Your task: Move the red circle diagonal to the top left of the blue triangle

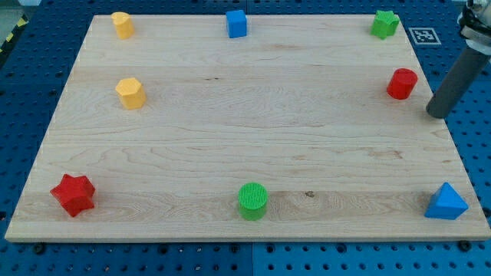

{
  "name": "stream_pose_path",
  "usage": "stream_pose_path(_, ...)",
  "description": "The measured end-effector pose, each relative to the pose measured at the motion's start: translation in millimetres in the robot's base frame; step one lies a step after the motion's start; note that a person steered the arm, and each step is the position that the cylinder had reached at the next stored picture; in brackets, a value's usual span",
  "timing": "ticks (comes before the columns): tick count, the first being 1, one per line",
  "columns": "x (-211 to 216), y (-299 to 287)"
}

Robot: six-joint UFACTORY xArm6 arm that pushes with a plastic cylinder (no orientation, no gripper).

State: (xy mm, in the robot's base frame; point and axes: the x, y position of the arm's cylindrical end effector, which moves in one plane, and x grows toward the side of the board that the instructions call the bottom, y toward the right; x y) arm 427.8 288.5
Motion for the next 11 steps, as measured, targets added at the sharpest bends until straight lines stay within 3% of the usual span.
stream_pose_path(1, -29, 0)
stream_pose_path(5, -51, -5)
stream_pose_path(11, -49, -112)
